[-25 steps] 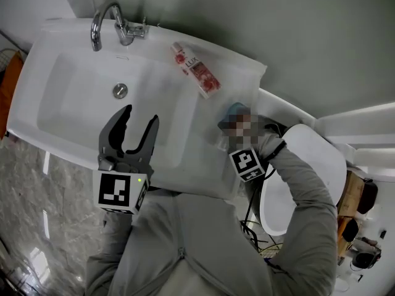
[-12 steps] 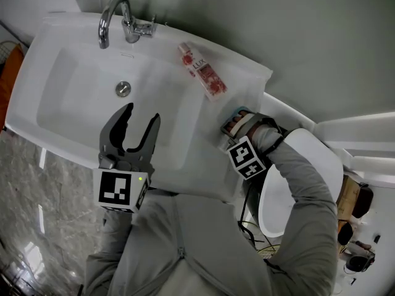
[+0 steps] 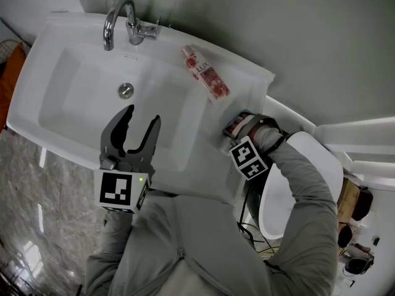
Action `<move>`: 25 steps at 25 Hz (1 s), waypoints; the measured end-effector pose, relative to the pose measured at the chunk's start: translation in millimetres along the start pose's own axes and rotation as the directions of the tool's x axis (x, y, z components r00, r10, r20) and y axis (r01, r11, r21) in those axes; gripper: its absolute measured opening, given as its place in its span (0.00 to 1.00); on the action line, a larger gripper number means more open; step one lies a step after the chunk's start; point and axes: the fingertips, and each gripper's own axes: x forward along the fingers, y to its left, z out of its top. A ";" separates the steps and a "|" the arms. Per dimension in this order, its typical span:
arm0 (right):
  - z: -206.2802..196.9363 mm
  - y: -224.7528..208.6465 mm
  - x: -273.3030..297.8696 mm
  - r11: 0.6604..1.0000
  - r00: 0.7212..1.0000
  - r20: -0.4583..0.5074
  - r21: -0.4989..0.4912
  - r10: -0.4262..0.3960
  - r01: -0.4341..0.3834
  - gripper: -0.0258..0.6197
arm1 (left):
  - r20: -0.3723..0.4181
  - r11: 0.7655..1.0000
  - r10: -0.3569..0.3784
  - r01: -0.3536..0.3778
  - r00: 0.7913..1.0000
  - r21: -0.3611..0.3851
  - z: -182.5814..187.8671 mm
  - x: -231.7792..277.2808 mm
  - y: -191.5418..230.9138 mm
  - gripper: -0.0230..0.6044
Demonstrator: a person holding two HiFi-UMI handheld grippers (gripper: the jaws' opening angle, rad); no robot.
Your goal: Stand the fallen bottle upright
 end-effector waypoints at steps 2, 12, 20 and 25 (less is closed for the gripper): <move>0.2 0.0 -0.2 1.000 1.000 0.002 -0.006 -0.005 0.005 0.43 | 0.000 1.000 0.000 0.000 1.000 -0.005 -1.2 0.0 0.5 0.46; 3.2 -12.4 -9.9 0.993 0.994 0.035 0.065 -0.099 0.096 0.41 | -0.003 1.000 -0.019 0.019 1.000 0.015 2.7 -3.0 -3.5 0.46; 1.4 -22.0 -28.1 0.969 0.981 0.065 0.181 -0.185 0.171 0.41 | 0.008 0.999 -0.029 0.029 1.000 0.014 4.8 -6.9 -9.3 0.46; -0.5 -33.2 -46.2 0.900 0.953 0.136 0.389 -0.269 0.199 0.40 | 0.014 0.999 -0.040 0.040 0.999 0.025 8.0 -9.0 -15.1 0.46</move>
